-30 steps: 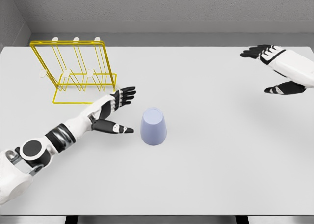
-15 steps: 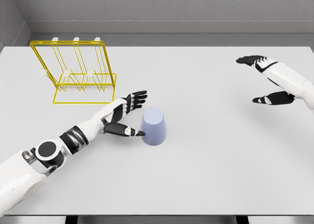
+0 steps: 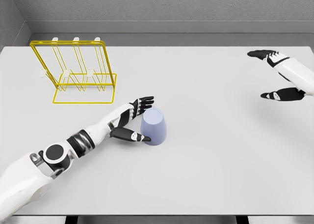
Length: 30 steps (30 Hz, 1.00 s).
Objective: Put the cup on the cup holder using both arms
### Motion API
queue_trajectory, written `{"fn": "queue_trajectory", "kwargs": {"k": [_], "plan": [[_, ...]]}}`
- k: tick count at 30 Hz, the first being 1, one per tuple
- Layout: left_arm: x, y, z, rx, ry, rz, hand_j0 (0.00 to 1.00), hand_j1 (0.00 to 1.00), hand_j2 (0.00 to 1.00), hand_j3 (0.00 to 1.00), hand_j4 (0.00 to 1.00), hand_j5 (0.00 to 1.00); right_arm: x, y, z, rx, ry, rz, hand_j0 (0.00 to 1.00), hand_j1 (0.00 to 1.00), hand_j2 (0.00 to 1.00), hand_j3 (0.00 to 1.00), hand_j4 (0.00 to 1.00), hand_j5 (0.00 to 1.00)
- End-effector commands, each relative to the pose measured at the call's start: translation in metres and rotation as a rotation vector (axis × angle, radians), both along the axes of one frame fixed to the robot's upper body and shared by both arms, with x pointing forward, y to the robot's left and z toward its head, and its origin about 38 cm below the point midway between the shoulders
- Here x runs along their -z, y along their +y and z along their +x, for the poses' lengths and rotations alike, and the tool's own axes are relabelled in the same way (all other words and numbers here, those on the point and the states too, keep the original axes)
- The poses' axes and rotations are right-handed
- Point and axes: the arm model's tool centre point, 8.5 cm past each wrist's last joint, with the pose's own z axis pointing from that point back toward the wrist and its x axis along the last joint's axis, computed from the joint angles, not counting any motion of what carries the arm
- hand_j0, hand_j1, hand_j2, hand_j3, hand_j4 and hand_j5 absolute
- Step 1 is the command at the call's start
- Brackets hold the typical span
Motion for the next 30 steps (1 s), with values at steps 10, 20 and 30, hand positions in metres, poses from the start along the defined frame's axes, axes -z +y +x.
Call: {"fn": "queue_trajectory", "kwargs": {"k": [10, 20, 30], "plan": [[-0.003, -0.009, 0.0, 0.016, -0.006, -0.013, 1.0, 1.0, 1.0, 1.0, 1.0, 1.0, 0.002, -0.015, -0.008, 0.041, 0.006, 0.01, 1.0, 1.0, 1.0, 1.0, 1.0, 1.0], [-0.002, -0.015, -0.003, 0.039, -0.001, -0.011, 1.0, 1.0, 1.0, 1.0, 1.0, 1.0, 0.008, -0.015, -0.011, 0.042, 0.02, 0.011, 1.0, 1.0, 1.0, 1.0, 1.0, 1.0], [-0.005, -0.02, -0.003, 0.042, -0.003, -0.036, 0.63, 0.63, 0.63, 0.63, 0.63, 0.63, 0.009, -0.017, -0.012, 0.044, 0.025, 0.01, 1.0, 1.0, 1.0, 1.0, 1.0, 1.0]]}}
